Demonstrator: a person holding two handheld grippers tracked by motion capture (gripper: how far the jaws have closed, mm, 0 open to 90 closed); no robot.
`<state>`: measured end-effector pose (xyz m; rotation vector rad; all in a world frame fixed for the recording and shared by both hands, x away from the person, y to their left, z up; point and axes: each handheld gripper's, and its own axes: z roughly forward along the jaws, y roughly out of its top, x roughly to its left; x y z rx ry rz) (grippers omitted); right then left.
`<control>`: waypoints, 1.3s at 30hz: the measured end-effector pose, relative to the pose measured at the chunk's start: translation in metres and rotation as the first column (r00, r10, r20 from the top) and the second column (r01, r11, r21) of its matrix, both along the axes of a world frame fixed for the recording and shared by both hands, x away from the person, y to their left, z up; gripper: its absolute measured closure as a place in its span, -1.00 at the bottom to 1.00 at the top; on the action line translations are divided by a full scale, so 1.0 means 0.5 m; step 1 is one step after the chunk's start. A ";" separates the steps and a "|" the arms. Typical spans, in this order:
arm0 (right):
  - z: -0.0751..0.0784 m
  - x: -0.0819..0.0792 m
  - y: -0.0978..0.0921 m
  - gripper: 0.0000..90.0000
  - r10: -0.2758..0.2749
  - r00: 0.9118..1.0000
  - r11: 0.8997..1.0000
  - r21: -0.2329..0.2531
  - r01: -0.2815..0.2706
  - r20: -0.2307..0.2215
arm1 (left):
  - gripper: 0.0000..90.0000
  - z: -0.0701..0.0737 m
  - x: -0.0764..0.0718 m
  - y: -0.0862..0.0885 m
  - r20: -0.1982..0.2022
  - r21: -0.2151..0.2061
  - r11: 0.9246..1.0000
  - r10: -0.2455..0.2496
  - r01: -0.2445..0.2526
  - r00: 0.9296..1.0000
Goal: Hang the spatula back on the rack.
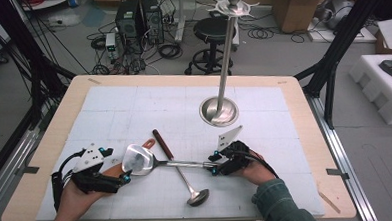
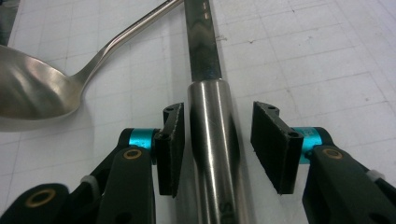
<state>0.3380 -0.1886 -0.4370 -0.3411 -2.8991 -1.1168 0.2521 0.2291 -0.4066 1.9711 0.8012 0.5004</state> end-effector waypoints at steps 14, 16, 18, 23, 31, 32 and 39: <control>0.000 -0.008 0.005 0.52 0.037 0.998 0.999 -0.008 -0.036 0.045 | -0.90 0.003 0.003 -0.007 -0.001 -0.003 1.000 -0.013 0.013 1.000; 0.002 -0.008 0.006 0.52 0.035 0.998 0.999 -0.012 -0.034 0.050 | -0.90 0.003 0.004 -0.008 -0.005 -0.006 1.000 -0.017 0.017 1.000; 0.002 -0.007 0.005 0.52 0.036 0.998 0.999 -0.011 -0.036 0.049 | -0.90 0.004 0.004 -0.011 -0.011 -0.014 1.000 -0.027 0.026 1.000; 0.005 -0.009 0.006 0.52 0.042 0.998 0.999 -0.016 -0.041 0.040 | -0.90 0.009 0.005 -0.018 -0.009 -0.021 0.999 -0.043 0.042 0.999; 0.024 -0.010 0.009 0.52 0.048 0.998 0.999 -0.026 -0.047 0.044 | -0.89 0.023 0.011 -0.039 -0.004 -0.021 0.995 -0.094 0.094 0.996; 0.025 -0.009 0.010 0.52 0.051 0.998 0.998 -0.024 -0.050 0.045 | -0.89 0.024 0.012 -0.043 -0.004 -0.022 0.994 -0.103 0.103 0.995; 0.039 -0.011 0.012 0.52 0.052 0.998 0.998 -0.030 -0.051 0.044 | -0.84 0.029 0.023 -0.074 -0.015 -0.006 0.988 -0.156 0.156 0.988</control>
